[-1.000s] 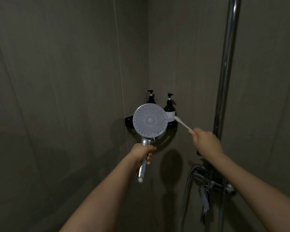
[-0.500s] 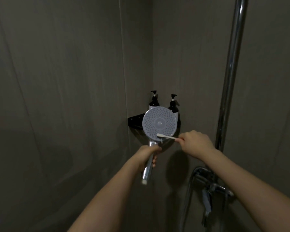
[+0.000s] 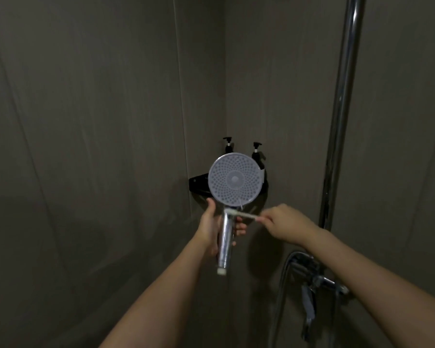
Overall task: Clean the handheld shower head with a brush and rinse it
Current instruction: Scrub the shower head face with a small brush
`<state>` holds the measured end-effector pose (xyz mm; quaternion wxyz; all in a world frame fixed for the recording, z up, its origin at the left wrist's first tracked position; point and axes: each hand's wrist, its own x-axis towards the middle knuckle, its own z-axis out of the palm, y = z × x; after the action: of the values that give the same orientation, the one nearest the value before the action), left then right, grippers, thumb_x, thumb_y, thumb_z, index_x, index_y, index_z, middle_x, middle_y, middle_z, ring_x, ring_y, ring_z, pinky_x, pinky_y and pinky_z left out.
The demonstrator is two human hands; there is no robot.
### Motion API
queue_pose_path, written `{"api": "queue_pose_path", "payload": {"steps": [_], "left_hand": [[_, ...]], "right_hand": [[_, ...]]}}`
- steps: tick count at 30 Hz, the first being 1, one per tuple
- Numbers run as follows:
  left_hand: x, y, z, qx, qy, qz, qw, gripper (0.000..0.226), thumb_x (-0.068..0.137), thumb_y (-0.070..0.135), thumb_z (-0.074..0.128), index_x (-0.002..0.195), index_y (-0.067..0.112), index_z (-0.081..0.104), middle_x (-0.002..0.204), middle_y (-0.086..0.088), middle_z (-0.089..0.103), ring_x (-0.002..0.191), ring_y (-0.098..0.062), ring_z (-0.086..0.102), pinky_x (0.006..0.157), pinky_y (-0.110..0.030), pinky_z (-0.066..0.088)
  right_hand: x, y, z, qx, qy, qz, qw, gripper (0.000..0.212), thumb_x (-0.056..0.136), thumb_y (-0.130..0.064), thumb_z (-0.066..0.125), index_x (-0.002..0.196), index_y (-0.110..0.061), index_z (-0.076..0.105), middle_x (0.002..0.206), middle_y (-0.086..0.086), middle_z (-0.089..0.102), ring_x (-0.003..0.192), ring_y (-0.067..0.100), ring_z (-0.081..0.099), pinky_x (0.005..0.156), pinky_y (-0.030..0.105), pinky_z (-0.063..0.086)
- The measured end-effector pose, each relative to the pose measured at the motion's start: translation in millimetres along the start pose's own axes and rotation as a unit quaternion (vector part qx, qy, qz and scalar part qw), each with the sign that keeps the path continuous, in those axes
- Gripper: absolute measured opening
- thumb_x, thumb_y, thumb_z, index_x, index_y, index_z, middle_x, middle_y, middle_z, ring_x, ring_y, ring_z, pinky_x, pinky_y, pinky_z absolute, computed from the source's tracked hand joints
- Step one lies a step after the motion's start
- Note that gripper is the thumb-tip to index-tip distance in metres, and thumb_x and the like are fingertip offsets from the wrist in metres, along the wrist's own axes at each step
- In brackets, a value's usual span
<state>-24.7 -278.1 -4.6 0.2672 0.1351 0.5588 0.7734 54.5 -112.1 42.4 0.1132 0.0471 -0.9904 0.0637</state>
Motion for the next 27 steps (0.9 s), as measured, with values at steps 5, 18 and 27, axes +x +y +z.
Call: {"api": "queue_pose_path", "payload": {"steps": [5, 18, 27], "left_hand": [[5, 2, 3, 0.004, 0.02, 0.0, 1.0, 0.094, 0.081, 0.078, 0.009, 0.101, 0.002, 0.06, 0.079, -0.011, 0.063, 0.07, -0.024, 0.062, 0.061, -0.028, 0.042], [6, 7, 11, -0.046, -0.025, 0.013, 0.999, 0.088, 0.08, 0.08, 0.01, 0.087, 0.007, 0.06, 0.068, -0.006, 0.048, 0.051, -0.015, 0.046, 0.054, -0.024, 0.038], [10, 7, -2, -0.088, -0.009, 0.022, 0.996, 0.084, 0.08, 0.08, 0.014, 0.086, 0.009, 0.058, 0.067, -0.006, 0.05, 0.051, -0.015, 0.048, 0.05, -0.023, 0.038]], "right_hand": [[-4, -4, 7, -0.084, -0.061, -0.037, 0.994, 0.034, 0.097, -0.04, 0.039, 0.104, -0.02, 0.065, 0.104, 0.01, 0.066, 0.097, 0.027, 0.061, 0.075, 0.031, 0.044], [1, -1, -2, -0.091, -0.028, -0.039, 0.995, 0.036, 0.097, -0.041, 0.037, 0.108, -0.021, 0.065, 0.107, 0.011, 0.066, 0.099, 0.028, 0.061, 0.078, 0.032, 0.046], [-4, 9, 6, -0.037, 0.018, -0.053, 0.998, 0.037, 0.096, -0.044, 0.039, 0.093, -0.018, 0.066, 0.09, 0.008, 0.067, 0.086, 0.026, 0.062, 0.067, 0.03, 0.041]]}}
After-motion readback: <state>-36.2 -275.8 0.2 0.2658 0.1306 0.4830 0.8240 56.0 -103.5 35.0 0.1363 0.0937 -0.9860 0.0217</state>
